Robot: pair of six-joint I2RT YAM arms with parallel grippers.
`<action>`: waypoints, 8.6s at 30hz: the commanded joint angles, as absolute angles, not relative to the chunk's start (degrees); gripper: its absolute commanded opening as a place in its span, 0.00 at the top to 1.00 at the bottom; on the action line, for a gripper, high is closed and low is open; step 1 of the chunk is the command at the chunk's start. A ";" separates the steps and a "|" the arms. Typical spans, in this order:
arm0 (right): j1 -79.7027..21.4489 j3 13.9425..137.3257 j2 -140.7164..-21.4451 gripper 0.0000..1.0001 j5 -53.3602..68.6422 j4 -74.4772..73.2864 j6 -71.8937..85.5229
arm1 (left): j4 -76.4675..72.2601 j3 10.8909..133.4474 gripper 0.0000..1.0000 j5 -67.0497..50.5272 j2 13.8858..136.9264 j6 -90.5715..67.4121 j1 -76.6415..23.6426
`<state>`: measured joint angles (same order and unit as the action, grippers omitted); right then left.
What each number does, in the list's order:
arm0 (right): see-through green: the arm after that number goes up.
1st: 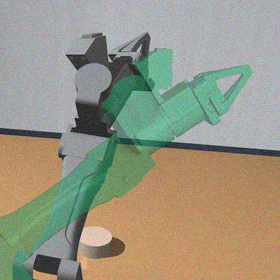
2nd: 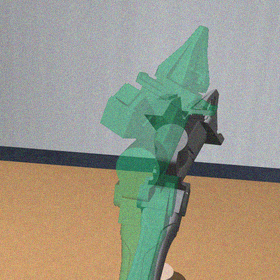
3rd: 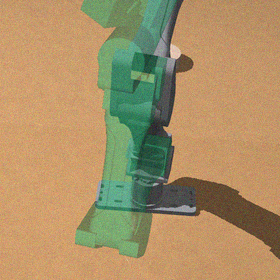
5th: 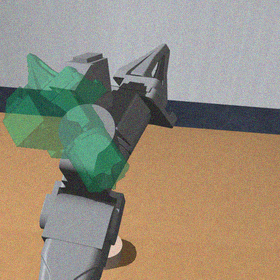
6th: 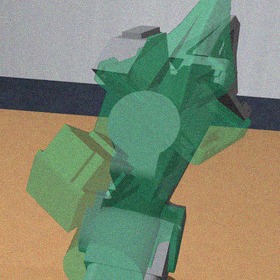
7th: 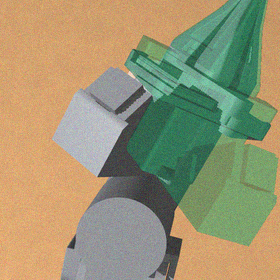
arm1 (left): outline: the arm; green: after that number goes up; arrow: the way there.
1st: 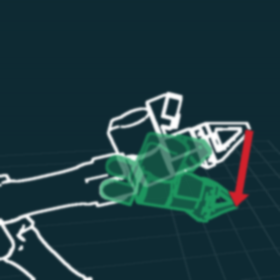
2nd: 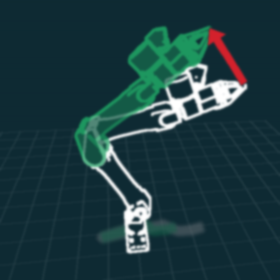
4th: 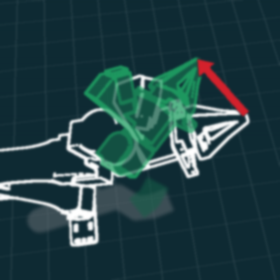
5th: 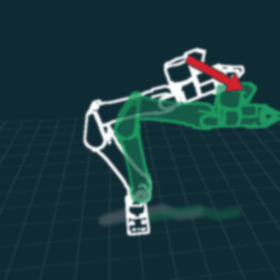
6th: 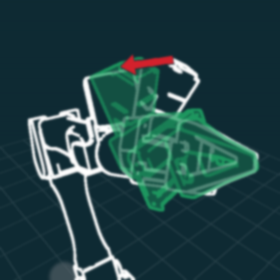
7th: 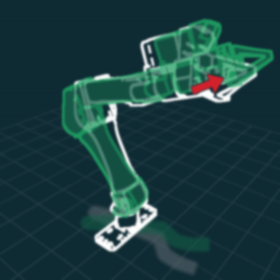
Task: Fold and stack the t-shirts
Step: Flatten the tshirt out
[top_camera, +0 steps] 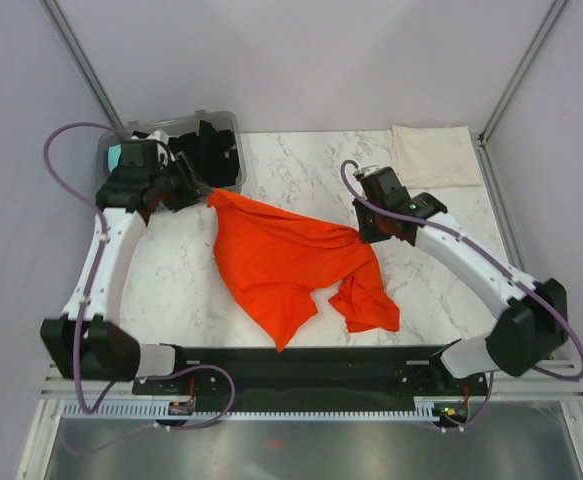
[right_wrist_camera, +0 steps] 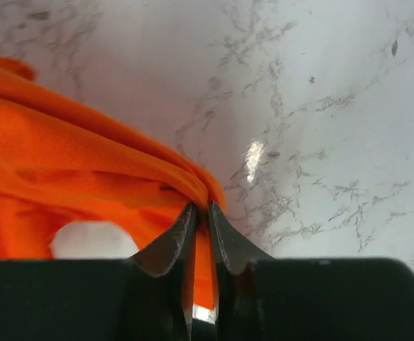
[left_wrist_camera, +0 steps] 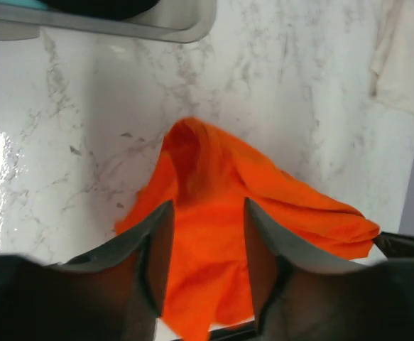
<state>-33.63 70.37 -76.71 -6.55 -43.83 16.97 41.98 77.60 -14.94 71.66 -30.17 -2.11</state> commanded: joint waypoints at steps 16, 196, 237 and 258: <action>-26.28 56.27 -70.24 0.02 3.78 -50.10 24.16 | 45.88 44.50 0.37 -13.36 52.57 -40.23 -25.03; -11.16 106.61 -49.93 1.00 17.66 -44.56 28.01 | 25.83 124.89 0.98 13.81 49.13 0.62 -44.74; 9.05 79.09 -102.91 1.00 -4.30 -29.44 20.74 | 6.05 89.47 0.98 16.07 103.19 4.05 -28.21; 13.62 88.51 -108.11 1.00 1.48 -33.40 23.10 | 9.40 98.70 0.98 15.57 107.84 0.53 -26.19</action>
